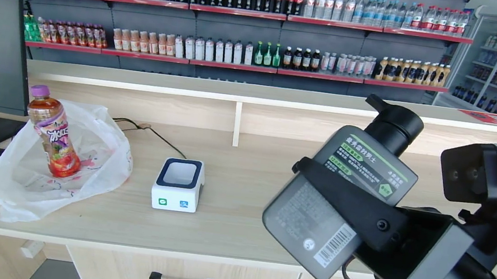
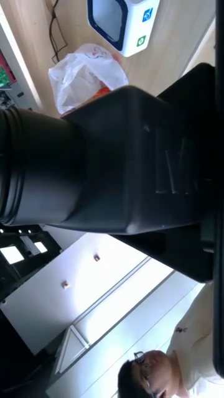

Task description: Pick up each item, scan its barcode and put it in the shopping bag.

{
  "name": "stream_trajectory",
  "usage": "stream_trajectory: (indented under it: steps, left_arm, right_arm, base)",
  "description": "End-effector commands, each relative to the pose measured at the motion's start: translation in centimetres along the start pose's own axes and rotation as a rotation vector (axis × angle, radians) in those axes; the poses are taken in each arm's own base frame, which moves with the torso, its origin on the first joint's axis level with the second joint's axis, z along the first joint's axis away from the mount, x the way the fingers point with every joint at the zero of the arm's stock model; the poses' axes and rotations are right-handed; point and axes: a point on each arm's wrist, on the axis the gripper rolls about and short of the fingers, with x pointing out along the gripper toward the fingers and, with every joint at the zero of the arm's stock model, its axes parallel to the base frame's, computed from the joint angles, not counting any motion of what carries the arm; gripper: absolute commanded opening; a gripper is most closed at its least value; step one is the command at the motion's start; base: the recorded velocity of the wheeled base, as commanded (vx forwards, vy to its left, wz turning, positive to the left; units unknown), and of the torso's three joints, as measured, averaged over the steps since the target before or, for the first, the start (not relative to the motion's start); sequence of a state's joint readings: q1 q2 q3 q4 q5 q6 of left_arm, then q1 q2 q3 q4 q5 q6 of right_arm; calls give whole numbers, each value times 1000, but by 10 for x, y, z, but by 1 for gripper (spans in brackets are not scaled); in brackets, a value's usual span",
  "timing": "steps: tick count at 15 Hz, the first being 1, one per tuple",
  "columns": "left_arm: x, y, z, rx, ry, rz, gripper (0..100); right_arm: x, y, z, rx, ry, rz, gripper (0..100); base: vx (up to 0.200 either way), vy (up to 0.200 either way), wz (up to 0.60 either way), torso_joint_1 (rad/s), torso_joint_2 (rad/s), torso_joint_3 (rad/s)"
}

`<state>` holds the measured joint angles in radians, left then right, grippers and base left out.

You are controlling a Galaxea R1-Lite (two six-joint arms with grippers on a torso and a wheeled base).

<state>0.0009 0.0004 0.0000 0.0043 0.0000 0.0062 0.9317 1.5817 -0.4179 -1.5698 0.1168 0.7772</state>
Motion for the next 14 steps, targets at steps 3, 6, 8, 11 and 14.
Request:
stream_trajectory:
  steps: [3, 6, 8, 11, 14]
  left_arm:
    - [0, 0, 0, 0, 0, -1, 100]
    - [0, 0, 0, 0, 0, 1, 100]
    - [0, 0, 0, 0, 0, 1, 100]
    - [0, 0, 0, 0, 0, 1, 100]
    - [0, 0, 0, 0, 0, 1, 100]
  right_arm:
    - [1, 0, 0, 1, 0, 1, 0]
    - [0, 0, -1, 1, 2, 3, 0]
    - [0, 1, 0, 2, 2, 5, 0]
    - [-1, 2, 1, -7, -6, 8, 0]
    - [-1, 1, 1, -27, -1, 6, 0]
  base:
    - [0, 0, 0, 0, 0, 0]
    - [0, 0, 0, 0, 0, 0]
    - [0, 0, 0, 0, 0, 0]
    - [0, 0, 0, 0, 0, 0]
    - [0, 0, 0, 0, 0, 0]
